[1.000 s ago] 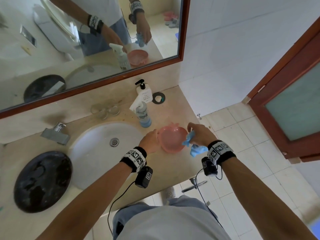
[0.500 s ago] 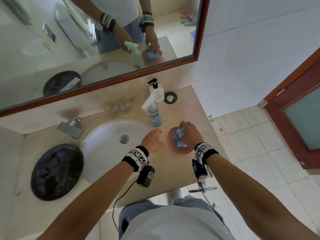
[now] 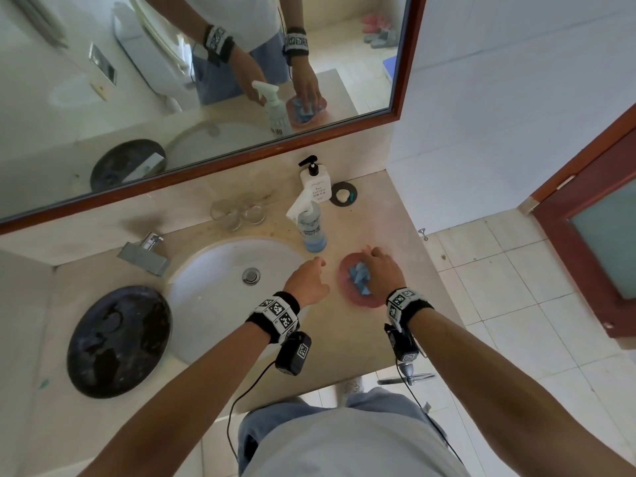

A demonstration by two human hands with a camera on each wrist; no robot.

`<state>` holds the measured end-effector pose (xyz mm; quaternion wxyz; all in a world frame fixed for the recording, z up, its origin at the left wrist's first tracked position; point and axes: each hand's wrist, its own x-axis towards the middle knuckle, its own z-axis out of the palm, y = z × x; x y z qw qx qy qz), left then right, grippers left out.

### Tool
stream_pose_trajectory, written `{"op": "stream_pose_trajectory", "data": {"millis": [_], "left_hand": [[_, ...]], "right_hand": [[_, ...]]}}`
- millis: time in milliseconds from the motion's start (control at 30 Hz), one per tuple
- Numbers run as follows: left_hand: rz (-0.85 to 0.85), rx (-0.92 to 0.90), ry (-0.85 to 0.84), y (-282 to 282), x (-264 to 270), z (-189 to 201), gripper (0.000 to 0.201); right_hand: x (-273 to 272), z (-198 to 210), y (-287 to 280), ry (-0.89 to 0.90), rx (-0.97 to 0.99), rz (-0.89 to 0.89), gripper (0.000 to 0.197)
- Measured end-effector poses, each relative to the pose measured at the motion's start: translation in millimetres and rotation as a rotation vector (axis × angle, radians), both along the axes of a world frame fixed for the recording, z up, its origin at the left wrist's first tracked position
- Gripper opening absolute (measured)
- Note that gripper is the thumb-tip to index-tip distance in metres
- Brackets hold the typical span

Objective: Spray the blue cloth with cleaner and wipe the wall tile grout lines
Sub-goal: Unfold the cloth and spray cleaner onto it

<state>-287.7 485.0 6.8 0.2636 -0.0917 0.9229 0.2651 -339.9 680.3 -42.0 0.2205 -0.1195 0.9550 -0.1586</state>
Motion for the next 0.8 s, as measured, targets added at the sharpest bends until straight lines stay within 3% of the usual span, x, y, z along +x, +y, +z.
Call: {"op": "stream_pose_trajectory", "data": {"millis": [267, 400, 600, 800], "left_hand": [[0.027, 0.042, 0.019, 0.6, -10.5, 7.7, 0.064], [0.044, 0.068, 0.059, 4.8, -12.4, 14.2, 0.061], [0.129, 0.172, 0.162, 14.8, -2.5, 25.4, 0.050], [0.234, 0.267, 0.228, 23.7, 21.4, 31.7, 0.039]], "right_hand": [[-33.4, 61.3, 12.4, -0.207, -0.093, -0.203, 0.032], [-49.3, 76.8, 34.7, -0.176, -0.394, -0.518, 0.019], [-30.6, 70.2, 51.6, -0.141, -0.665, -0.829, 0.034], [8.1, 41.3, 31.3, -0.341, -0.971, -1.164, 0.074]]}}
